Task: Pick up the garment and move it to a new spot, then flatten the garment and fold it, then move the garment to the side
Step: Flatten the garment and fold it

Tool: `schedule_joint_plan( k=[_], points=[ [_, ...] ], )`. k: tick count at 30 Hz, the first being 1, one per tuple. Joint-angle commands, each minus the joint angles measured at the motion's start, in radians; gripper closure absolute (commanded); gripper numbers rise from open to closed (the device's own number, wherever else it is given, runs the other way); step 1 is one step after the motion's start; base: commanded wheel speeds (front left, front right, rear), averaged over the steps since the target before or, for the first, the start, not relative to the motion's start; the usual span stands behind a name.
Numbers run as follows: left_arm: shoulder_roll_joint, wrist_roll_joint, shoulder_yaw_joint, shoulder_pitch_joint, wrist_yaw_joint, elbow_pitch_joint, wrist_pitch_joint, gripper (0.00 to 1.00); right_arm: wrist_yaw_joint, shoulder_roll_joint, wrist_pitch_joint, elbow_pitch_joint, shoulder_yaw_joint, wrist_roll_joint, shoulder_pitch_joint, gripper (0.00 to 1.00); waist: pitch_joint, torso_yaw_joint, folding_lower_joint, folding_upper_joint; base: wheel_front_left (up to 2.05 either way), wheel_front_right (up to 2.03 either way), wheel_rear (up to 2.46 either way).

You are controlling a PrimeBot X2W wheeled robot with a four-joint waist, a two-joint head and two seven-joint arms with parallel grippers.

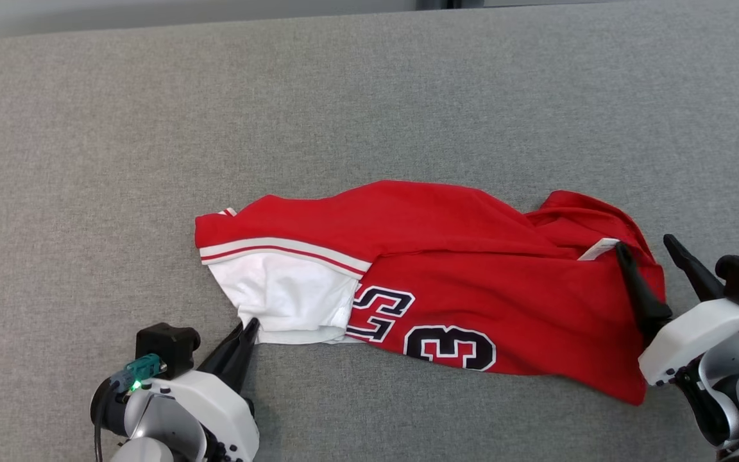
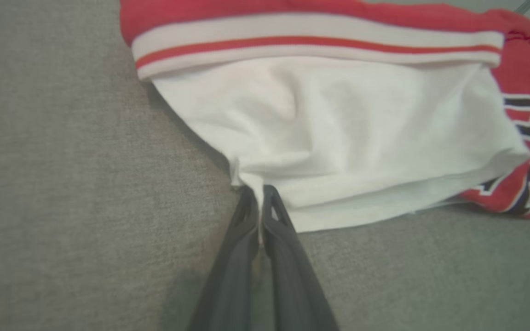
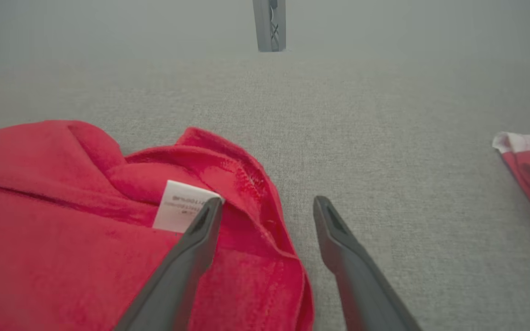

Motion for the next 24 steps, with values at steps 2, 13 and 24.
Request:
schedule_joint_plan(
  k=[2, 13, 24],
  points=[
    [0.005, 0.006, 0.003, -0.022, -0.004, 0.002, -0.009, 1.00, 0.000, -0.011, -0.013, 0.033, 0.020, 0.022, -0.022, 0.00, 0.016, 0.008, 0.0000, 0.0000, 0.00, 0.00, 0.00],
    [0.034, 0.044, 0.054, -0.091, 0.026, -0.110, -0.109, 1.00, 0.000, -0.030, -0.102, 0.013, 0.032, 0.059, -0.079, 1.00, 0.009, -0.007, 0.0000, 0.0000, 0.00, 0.00, 0.00],
    [0.073, 0.092, 0.150, -0.323, 0.063, -0.344, -0.156, 1.00, 0.000, -0.034, -0.090, -0.157, -0.025, 0.185, -0.183, 1.00, -0.064, -0.012, 0.0000, 0.0000, 0.00, 0.00, 0.00]
  ],
)
